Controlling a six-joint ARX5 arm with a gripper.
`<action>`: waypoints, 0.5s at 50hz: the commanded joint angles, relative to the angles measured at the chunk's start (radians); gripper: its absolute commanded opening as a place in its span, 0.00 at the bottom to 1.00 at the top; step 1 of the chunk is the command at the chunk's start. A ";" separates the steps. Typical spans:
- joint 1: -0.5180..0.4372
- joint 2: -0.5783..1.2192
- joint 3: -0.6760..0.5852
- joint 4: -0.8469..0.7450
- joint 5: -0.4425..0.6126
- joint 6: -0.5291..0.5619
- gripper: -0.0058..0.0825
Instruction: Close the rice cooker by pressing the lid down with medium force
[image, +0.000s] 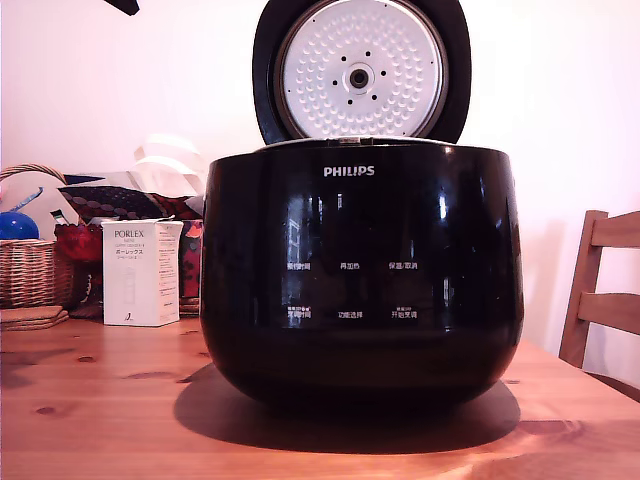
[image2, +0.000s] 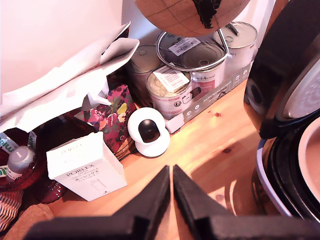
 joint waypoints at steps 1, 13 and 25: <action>-0.003 -0.034 0.003 0.048 0.005 -0.018 0.04; -0.003 -0.034 0.003 0.049 0.005 -0.018 0.04; -0.003 -0.034 0.003 0.129 0.006 0.058 0.04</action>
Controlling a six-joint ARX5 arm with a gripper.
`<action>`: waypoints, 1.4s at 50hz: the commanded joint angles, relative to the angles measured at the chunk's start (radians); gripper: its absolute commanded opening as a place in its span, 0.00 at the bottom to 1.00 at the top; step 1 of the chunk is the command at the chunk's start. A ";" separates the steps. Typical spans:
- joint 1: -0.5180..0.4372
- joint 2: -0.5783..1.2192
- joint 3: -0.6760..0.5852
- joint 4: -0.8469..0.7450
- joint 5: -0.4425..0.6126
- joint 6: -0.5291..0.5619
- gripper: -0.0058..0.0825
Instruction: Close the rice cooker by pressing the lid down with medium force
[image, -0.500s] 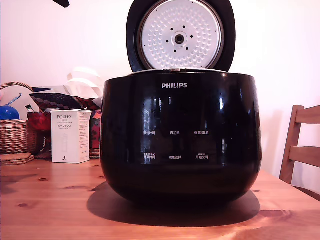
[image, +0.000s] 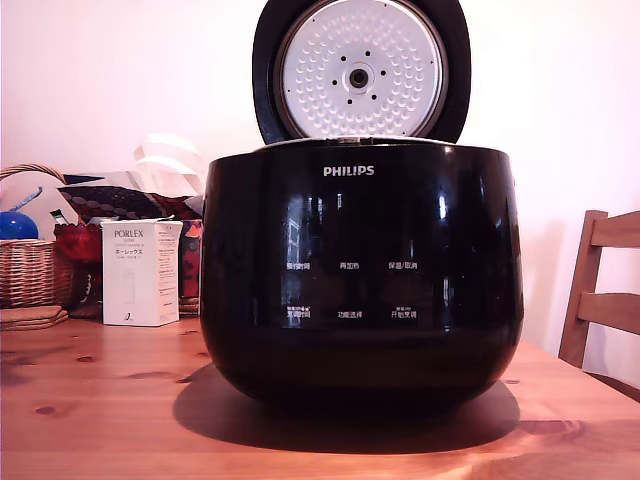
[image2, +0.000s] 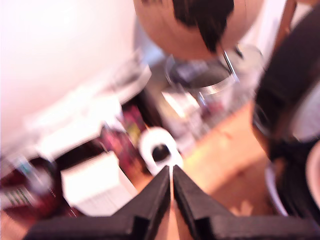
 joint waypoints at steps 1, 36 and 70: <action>-0.003 -0.016 0.003 0.025 0.005 0.035 0.04; -0.026 0.045 0.032 0.320 0.114 0.092 0.04; -0.105 0.293 0.298 0.280 0.210 0.098 0.04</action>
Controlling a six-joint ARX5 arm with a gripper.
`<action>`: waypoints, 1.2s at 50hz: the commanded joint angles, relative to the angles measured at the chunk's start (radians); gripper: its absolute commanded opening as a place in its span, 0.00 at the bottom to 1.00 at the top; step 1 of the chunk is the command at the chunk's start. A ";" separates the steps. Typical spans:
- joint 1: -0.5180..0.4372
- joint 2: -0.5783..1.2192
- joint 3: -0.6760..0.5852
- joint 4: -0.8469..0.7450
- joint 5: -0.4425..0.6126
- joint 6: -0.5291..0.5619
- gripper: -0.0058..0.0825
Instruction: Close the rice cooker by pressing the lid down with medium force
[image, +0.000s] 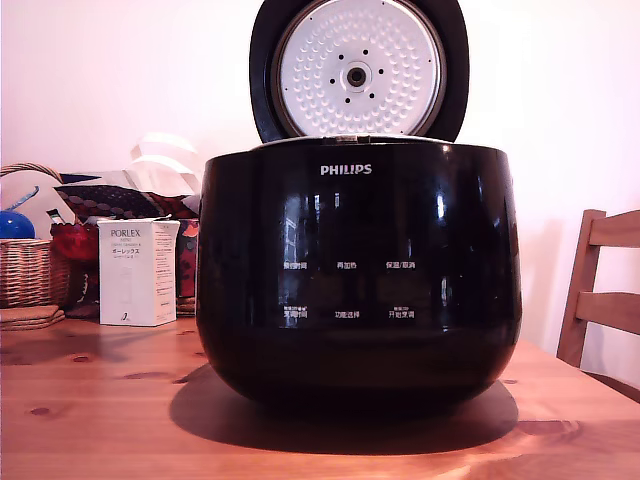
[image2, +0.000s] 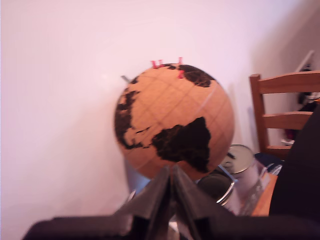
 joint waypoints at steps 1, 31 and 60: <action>-0.014 0.038 0.031 -0.001 0.008 0.003 0.04; -0.118 0.137 0.056 -0.047 0.014 0.005 0.04; -0.185 0.129 0.056 -0.315 0.019 -0.035 0.04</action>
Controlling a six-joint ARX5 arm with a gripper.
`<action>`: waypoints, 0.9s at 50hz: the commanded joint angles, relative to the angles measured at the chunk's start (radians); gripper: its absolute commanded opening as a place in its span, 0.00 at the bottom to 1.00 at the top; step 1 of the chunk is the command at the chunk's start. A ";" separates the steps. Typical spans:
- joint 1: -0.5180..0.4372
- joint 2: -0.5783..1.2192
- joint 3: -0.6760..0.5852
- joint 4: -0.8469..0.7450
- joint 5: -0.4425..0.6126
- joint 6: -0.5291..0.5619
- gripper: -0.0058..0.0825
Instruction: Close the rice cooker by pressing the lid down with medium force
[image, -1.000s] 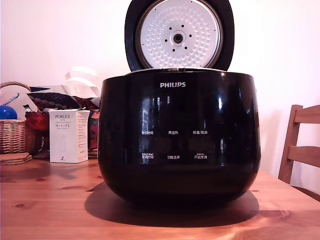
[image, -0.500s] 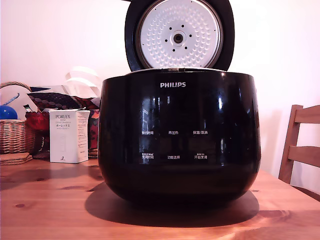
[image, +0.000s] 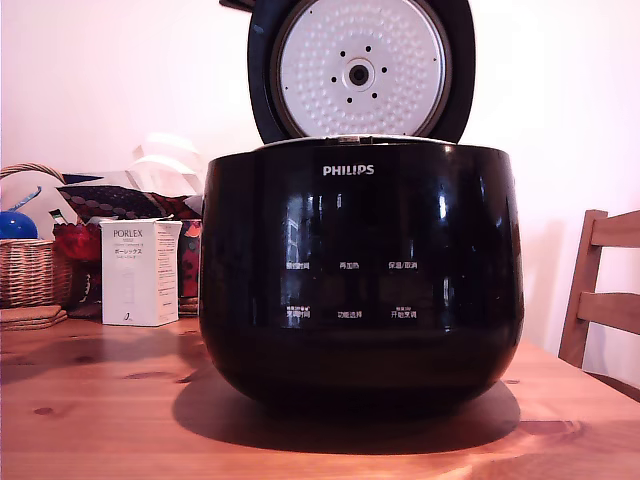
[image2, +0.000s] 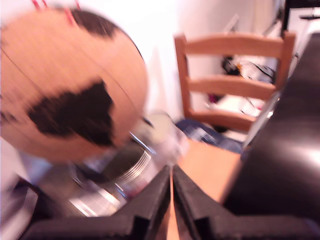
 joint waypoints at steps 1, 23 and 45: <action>-0.040 0.010 0.000 -0.047 0.020 -0.031 0.04; -0.063 -0.032 0.000 -0.112 0.045 -0.233 0.04; -0.121 -0.151 -0.124 -0.055 -0.063 -0.319 0.04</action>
